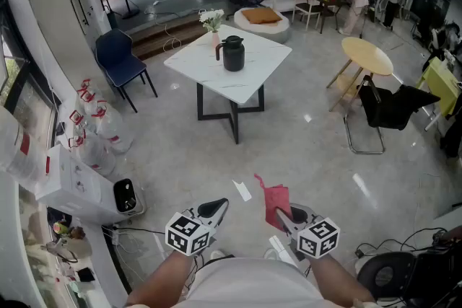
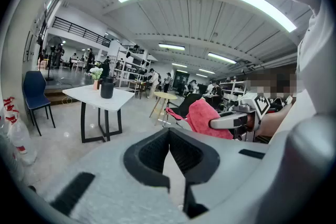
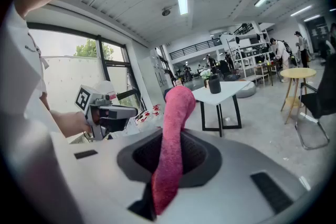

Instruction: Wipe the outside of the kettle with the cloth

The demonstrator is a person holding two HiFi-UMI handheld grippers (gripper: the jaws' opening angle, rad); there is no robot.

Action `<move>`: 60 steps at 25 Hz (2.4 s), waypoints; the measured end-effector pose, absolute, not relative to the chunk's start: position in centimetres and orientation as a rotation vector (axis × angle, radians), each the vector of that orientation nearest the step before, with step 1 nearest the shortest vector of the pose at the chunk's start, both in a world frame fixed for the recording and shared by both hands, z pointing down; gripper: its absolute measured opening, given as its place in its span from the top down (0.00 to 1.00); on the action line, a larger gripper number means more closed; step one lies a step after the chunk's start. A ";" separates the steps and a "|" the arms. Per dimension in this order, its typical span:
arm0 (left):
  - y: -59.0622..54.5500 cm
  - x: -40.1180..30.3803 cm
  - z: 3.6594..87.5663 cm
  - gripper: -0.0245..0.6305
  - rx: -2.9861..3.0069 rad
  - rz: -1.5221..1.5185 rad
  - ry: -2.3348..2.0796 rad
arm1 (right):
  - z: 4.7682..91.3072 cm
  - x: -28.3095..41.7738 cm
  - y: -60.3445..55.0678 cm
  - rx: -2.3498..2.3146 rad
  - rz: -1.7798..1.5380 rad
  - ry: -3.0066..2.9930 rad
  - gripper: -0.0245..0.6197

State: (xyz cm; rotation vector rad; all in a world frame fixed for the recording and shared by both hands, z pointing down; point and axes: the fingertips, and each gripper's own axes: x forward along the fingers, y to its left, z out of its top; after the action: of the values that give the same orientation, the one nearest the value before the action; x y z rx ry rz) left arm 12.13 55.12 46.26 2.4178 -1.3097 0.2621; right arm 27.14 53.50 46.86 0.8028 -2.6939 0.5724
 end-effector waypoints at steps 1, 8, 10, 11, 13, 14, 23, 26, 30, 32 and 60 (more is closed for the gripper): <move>55.2 12.1 46.3 0.95 2.419 0.262 -1.308 | 47.0 27.1 53.6 0.802 0.574 -2.692 0.87; 55.6 11.5 46.4 0.95 2.419 0.252 -1.311 | 47.1 26.7 54.4 0.805 0.575 -2.679 0.87; 55.7 11.3 46.6 0.95 2.414 0.244 -1.312 | 47.3 26.6 54.6 0.803 0.580 -2.672 0.87; 55.8 11.3 46.7 0.95 2.413 0.239 -1.311 | 47.5 26.5 54.8 0.799 0.586 -2.668 0.87; 55.9 11.1 46.8 0.95 2.412 0.229 -1.306 | 47.8 26.2 55.1 0.781 0.605 -2.663 0.86; 56.0 10.9 46.9 0.95 2.412 0.225 -1.304 | 48.0 25.8 55.3 0.770 0.611 -2.662 0.86; 58.0 5.4 47.1 0.95 2.380 0.245 -1.338 | 48.7 19.4 57.5 0.655 0.614 -2.664 0.85; 58.8 3.3 47.4 0.95 2.376 0.257 -1.342 | 49.1 17.8 57.6 0.686 0.640 -2.654 0.85; 60.0 1.5 48.6 0.95 2.380 0.288 -1.312 | 49.5 16.2 58.2 0.739 0.648 -2.650 0.85; 60.2 0.7 49.1 0.95 2.373 0.285 -1.303 | 49.8 15.6 58.5 0.748 0.641 -2.642 0.85; 38.6 2.7 45.3 0.95 2.460 0.228 -1.326 | 46.4 16.1 35.8 0.809 0.643 -2.736 0.86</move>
State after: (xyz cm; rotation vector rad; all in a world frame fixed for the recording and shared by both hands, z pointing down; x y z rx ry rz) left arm 2.74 38.64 45.26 2.4601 -1.3264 0.2278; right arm 16.10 35.80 46.38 0.8092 -2.7358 0.6428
